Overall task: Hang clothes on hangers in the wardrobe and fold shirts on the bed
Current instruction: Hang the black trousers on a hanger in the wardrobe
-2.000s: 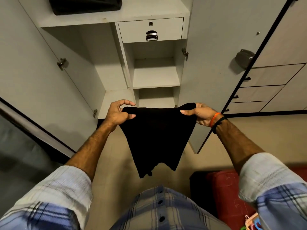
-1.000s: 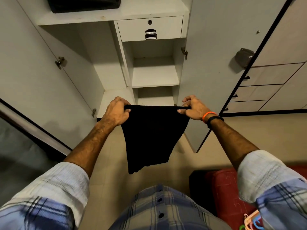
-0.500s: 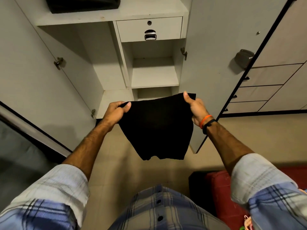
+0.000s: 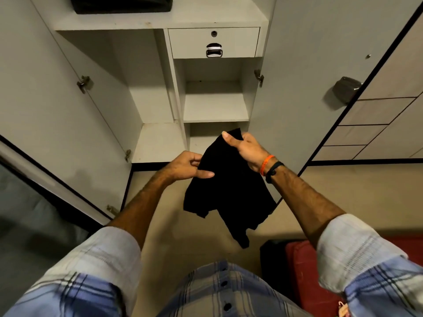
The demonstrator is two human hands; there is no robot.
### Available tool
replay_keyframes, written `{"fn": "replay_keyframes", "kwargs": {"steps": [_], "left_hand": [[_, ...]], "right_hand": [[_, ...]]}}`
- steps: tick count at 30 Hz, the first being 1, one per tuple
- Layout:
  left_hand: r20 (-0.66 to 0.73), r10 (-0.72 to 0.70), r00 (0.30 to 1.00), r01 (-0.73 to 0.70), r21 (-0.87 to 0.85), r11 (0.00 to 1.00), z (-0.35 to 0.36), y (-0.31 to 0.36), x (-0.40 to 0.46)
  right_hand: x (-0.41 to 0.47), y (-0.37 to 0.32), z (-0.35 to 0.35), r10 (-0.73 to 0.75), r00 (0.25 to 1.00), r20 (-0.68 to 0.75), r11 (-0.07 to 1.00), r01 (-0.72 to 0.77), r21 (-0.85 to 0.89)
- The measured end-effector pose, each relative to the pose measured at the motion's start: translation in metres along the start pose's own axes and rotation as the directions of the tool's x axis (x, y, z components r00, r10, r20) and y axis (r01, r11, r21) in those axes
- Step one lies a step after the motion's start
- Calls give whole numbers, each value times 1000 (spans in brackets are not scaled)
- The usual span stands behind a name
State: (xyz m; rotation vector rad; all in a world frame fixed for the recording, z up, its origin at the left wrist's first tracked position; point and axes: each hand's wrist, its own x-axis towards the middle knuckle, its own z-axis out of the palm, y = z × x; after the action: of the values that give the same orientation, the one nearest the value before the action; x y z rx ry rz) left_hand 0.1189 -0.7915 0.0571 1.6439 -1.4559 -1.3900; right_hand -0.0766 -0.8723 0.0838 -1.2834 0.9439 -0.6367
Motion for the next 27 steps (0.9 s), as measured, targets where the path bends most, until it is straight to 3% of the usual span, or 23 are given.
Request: {"fn": "replay_keyframes", "kwargs": {"steps": [11, 20, 27], "left_hand": [[-95, 25, 995, -36, -110, 993, 15, -9, 24], [129, -73, 989, 82, -67, 994, 2, 28, 24], [-145, -124, 982, 96, -189, 977, 30, 31, 38]], "right_hand": [[-4, 3, -12, -27, 990, -142, 1000, 28, 5], [-4, 9, -28, -37, 958, -286, 997, 16, -77], [3, 35, -46, -24, 955, -297, 967, -54, -251]]}}
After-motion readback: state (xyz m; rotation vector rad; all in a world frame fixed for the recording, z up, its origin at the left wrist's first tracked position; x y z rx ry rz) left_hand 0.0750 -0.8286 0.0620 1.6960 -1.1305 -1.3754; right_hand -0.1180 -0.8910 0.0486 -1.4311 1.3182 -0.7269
